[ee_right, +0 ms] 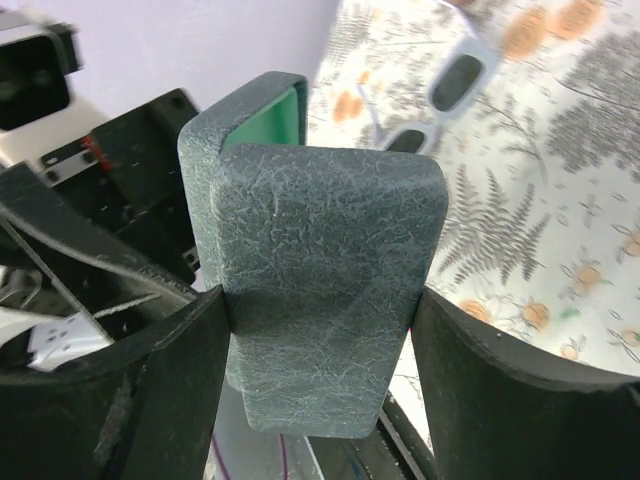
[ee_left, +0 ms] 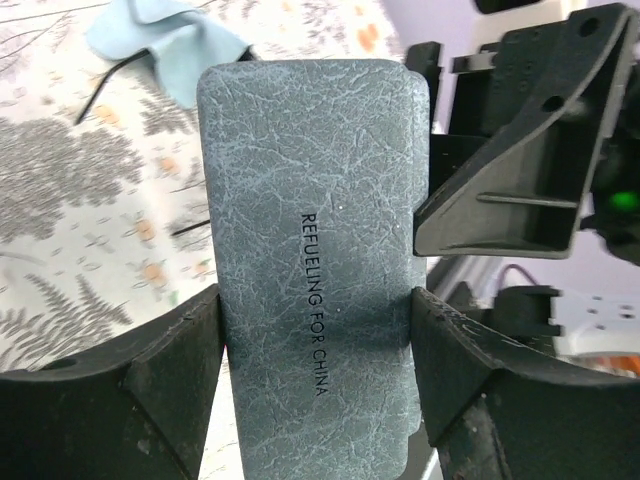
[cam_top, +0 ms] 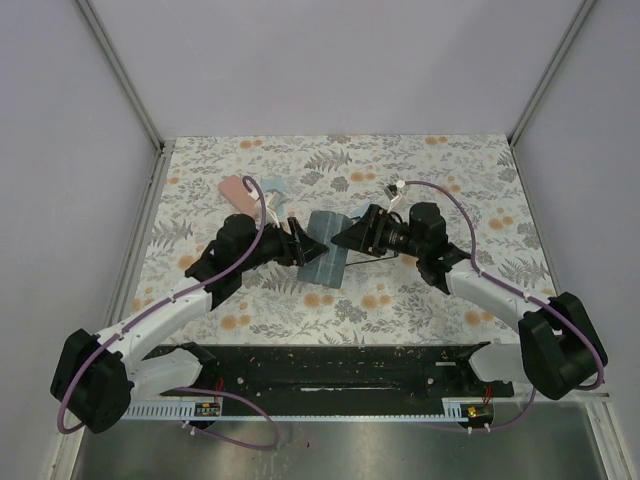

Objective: Organize the sunglasses

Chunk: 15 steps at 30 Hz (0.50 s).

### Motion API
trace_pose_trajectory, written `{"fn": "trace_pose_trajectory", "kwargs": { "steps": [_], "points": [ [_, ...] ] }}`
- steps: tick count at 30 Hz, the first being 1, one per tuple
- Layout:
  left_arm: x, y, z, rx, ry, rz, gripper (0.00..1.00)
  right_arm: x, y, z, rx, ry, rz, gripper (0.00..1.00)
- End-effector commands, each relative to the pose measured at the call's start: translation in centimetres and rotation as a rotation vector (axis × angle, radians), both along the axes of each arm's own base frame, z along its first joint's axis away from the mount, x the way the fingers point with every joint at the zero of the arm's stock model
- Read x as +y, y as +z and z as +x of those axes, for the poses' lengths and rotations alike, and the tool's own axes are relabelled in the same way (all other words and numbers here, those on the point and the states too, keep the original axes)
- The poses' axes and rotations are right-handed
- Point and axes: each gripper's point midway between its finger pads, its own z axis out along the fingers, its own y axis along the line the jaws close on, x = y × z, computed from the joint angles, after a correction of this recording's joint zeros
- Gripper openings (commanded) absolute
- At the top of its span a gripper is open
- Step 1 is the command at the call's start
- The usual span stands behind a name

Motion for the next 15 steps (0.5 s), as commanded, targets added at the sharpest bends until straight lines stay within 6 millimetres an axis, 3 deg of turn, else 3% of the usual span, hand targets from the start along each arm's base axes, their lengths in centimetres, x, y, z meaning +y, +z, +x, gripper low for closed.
{"fn": "trace_pose_trajectory", "kwargs": {
  "steps": [1, 4, 9, 11, 15],
  "points": [
    [2.9, -3.4, 1.5, -0.005, 0.163, 0.148, 0.29, -1.7, -3.2, 3.2, 0.021, -0.215, -0.198, 0.47],
    [3.7, -5.0, 1.6, 0.008, 0.205, 0.189, 0.29, -1.5, -4.4, 3.3, 0.039, -0.246, -0.245, 0.51],
    [5.2, -6.4, 2.0, 0.012, 0.270, 0.265, 0.29, -1.8, -5.7, 3.3, 0.075, -0.270, -0.278, 0.88],
    [6.2, -7.0, 2.0, 0.026, 0.294, 0.326, 0.29, -2.4, -5.9, 3.3, 0.073, -0.297, -0.303, 0.98],
    [8.2, -6.7, 2.8, 0.015, 0.357, 0.445, 0.29, -5.3, -6.3, 3.8, 0.051, -0.418, -0.400, 0.99]
  ]
}}
